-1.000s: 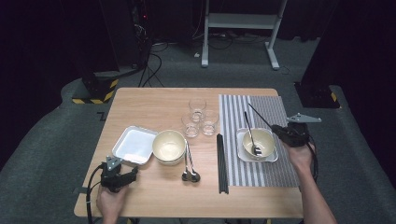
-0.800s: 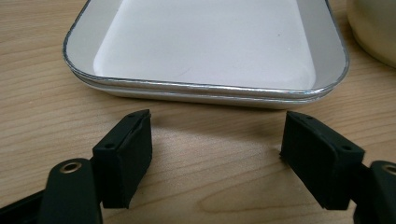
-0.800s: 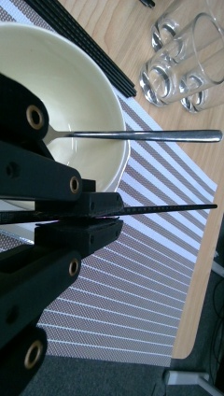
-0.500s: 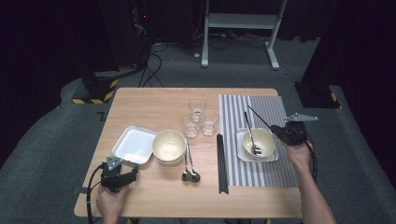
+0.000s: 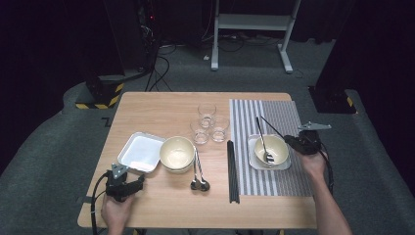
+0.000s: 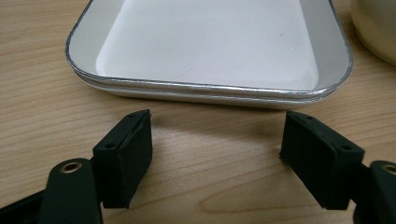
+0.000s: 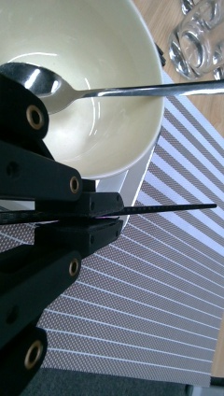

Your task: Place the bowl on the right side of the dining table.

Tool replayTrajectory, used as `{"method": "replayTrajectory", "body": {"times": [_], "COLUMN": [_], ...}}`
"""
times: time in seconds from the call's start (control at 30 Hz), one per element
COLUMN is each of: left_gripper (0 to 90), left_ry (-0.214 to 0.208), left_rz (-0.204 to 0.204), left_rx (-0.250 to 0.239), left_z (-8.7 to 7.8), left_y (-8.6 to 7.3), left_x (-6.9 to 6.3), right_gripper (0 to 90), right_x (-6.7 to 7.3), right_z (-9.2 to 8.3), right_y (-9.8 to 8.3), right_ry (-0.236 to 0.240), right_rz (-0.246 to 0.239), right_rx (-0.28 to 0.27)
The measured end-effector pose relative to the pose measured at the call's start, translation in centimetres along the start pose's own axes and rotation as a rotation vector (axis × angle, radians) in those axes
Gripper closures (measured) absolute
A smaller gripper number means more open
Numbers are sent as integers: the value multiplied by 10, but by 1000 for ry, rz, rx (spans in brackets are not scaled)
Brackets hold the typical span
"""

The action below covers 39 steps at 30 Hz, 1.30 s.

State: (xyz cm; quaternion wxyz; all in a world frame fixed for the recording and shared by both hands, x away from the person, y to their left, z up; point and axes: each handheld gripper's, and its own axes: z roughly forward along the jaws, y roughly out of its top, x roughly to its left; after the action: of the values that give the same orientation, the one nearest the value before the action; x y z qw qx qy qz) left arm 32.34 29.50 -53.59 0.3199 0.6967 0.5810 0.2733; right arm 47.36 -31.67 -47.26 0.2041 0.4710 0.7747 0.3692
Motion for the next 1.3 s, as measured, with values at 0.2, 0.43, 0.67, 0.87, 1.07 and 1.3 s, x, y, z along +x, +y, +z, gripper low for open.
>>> {"method": "replayTrajectory", "body": {"times": [0.2,0.43,0.67,0.87,1.07,1.3], "left_gripper": [250,250,250,250,250,250], "left_ry": [1,2,2,2,2,2], "left_rz": [-2,-1,-1,-2,-1,-2], "left_rx": [-1,0,0,-1,0,0], "left_z": [0,0,0,0,0,0], "left_y": [0,0,0,0,0,0], "left_x": [0,0,0,0,0,0], "right_gripper": [860,860,860,859,859,859], "right_x": [-3,-4,-2,-2,-3,-2], "right_z": [4,10,13,17,19,20], "right_y": [-6,-10,-9,-11,-13,-15], "right_ry": [14,25,22,31,42,53], "right_rz": [-5,-3,-18,-17,-23,-39], "right_rx": [7,16,25,38,49,60]}}
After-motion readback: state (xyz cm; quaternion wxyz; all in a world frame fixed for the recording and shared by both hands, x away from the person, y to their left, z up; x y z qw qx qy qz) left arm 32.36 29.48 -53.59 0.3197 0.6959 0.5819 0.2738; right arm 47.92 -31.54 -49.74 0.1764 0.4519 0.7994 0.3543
